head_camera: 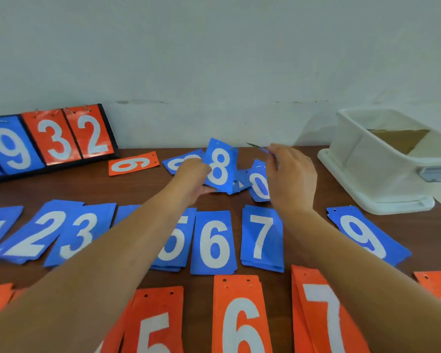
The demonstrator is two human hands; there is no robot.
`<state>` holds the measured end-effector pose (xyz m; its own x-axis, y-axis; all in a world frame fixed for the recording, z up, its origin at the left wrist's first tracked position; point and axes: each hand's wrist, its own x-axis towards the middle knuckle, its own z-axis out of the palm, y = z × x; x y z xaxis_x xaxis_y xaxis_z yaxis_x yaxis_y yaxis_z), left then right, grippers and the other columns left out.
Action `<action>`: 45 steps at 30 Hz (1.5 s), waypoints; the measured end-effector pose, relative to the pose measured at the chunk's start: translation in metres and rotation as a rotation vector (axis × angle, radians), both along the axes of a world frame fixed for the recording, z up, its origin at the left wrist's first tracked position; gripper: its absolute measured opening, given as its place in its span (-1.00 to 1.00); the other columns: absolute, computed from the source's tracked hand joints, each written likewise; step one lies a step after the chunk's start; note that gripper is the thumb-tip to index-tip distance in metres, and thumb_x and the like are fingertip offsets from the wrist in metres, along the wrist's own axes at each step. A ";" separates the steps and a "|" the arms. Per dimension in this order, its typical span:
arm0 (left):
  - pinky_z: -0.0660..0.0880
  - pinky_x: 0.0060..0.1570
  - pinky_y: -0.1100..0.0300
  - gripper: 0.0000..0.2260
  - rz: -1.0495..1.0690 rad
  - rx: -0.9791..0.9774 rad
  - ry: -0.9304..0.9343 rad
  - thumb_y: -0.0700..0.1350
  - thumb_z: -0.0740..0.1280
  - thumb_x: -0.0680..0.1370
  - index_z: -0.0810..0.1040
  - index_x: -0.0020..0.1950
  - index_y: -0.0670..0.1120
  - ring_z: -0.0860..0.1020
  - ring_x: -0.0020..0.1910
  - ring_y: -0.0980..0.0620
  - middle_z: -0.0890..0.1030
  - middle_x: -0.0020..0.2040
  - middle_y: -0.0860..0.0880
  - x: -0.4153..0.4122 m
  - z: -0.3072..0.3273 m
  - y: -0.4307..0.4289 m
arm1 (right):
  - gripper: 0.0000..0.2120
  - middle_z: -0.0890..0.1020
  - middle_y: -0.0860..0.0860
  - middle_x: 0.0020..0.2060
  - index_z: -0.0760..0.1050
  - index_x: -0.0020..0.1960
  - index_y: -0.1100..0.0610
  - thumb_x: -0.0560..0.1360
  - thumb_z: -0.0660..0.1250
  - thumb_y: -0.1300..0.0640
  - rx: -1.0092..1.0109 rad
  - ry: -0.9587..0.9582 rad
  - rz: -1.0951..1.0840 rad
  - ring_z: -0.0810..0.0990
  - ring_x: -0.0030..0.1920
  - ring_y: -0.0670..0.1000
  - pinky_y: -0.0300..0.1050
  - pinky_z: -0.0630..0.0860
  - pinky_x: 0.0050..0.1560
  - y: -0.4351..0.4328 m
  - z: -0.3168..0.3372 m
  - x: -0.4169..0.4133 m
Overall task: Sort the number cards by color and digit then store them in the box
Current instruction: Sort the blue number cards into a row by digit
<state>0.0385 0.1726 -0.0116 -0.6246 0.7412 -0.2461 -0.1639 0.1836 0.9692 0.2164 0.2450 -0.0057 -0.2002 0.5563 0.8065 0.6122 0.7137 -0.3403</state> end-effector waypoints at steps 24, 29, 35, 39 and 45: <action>0.64 0.01 -0.08 -0.79 0.059 0.211 -0.115 -0.16 0.34 0.61 0.59 0.20 -0.21 0.68 0.08 -0.13 0.70 0.11 -0.16 0.060 0.014 -0.273 | -0.80 0.70 0.10 -0.04 0.57 0.08 0.27 0.56 0.36 0.14 -1.259 0.288 0.730 0.70 -0.12 0.01 -0.06 0.66 -0.17 -0.228 0.020 -0.003; 0.63 -0.02 0.04 -0.86 0.179 0.154 0.065 -0.13 0.36 0.60 0.64 -0.07 -0.18 0.70 -0.05 -0.05 0.72 -0.03 -0.10 0.025 0.012 -0.288 | -0.88 0.71 0.05 -0.12 0.59 -0.02 0.23 0.55 0.38 0.16 -1.205 0.278 0.747 0.71 -0.15 0.00 -0.16 0.61 -0.27 -0.225 0.018 -0.016; 0.48 -0.29 0.20 -0.80 0.405 -0.122 0.356 -0.05 0.44 0.54 0.52 0.07 -0.09 0.53 -0.30 0.06 0.58 -0.11 -0.07 -0.031 0.013 -0.283 | -0.61 0.43 0.11 -0.41 0.26 -0.34 0.15 0.53 0.40 0.14 -1.047 0.256 0.421 0.47 -0.37 0.08 0.04 0.53 -0.27 -0.172 0.012 -0.001; 0.42 -0.29 0.16 -0.76 0.342 -0.280 0.510 -0.03 0.46 0.52 0.52 0.09 -0.10 0.58 -0.15 -0.08 0.63 -0.01 -0.13 -0.046 0.006 -0.262 | -0.56 0.34 0.02 -0.49 0.22 -0.38 0.12 0.50 0.43 0.15 -0.987 0.197 0.310 0.31 -0.48 0.02 -0.11 0.28 -0.41 -0.144 0.001 0.013; 0.37 -0.34 0.21 -0.77 0.090 -0.345 0.635 -0.02 0.45 0.53 0.53 0.08 -0.10 0.52 -0.28 0.05 0.54 -0.03 -0.04 -0.018 -0.008 -0.210 | -0.65 0.48 0.17 -0.36 0.36 -0.27 0.19 0.47 0.46 0.05 -0.983 0.181 0.220 0.46 -0.37 0.16 0.02 0.42 -0.35 -0.120 -0.014 0.016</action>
<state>0.0206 -0.0379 -0.0194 -0.7798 0.6255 -0.0265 0.3817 0.5086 0.7718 0.2322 0.1251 -0.0195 -0.2987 0.9534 0.0413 0.3827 0.1593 -0.9100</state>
